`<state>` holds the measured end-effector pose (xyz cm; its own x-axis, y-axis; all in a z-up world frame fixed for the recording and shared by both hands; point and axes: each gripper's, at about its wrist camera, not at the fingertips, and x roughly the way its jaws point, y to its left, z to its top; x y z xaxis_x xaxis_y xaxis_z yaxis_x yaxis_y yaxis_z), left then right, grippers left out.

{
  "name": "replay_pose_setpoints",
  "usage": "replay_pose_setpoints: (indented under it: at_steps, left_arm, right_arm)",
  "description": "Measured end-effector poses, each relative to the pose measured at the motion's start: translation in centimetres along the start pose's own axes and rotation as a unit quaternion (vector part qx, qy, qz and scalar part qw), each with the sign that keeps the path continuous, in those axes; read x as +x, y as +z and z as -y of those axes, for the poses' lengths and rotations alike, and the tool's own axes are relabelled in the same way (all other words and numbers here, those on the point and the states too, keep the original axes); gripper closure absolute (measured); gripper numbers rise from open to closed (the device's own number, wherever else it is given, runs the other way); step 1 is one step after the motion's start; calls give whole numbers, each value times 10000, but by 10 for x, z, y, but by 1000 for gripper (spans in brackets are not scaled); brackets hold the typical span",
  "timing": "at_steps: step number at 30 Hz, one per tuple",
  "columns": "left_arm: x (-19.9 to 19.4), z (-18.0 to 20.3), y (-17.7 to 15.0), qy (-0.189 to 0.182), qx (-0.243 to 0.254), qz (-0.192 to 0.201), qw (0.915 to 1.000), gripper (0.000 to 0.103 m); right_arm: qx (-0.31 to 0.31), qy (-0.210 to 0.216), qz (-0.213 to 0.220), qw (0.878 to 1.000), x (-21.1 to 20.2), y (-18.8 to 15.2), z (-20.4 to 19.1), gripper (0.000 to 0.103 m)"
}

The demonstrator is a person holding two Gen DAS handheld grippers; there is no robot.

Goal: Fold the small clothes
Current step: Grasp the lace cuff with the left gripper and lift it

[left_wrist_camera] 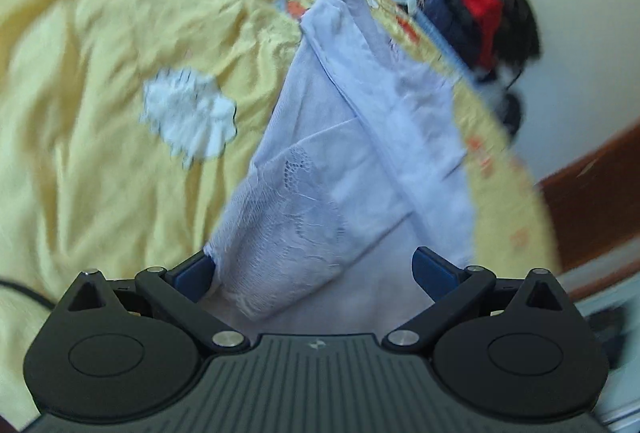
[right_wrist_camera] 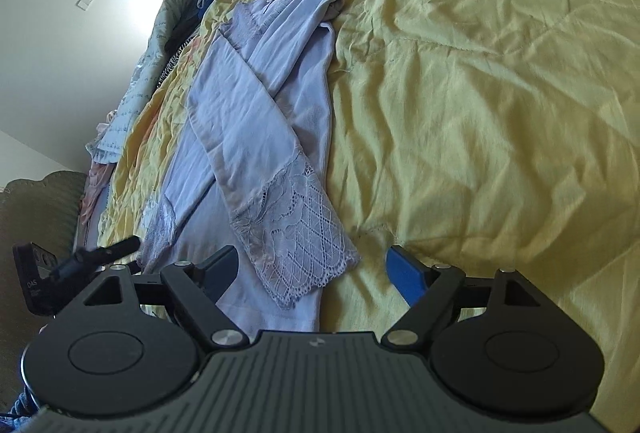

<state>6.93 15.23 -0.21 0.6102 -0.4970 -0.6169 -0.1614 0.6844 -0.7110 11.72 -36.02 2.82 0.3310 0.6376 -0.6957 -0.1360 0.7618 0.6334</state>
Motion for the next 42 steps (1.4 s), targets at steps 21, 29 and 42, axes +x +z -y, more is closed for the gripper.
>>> replay_pose_setpoints:
  at_steps: [21, 29, 42]
  left_arm:
    - [9, -44, 50, -834, -301, -873, 9922, 25]
    - [20, -49, 35, -764, -337, -1173, 9896, 84]
    - [23, -54, 30, -804, -565, -1574, 9826, 85]
  right_arm:
    - [826, 665, -352, 9937, -1, 3, 21, 18]
    - [1444, 935, -360, 9844, -5, 5, 41, 18]
    - [1815, 1646, -1085, 9634, 33, 9, 29, 18]
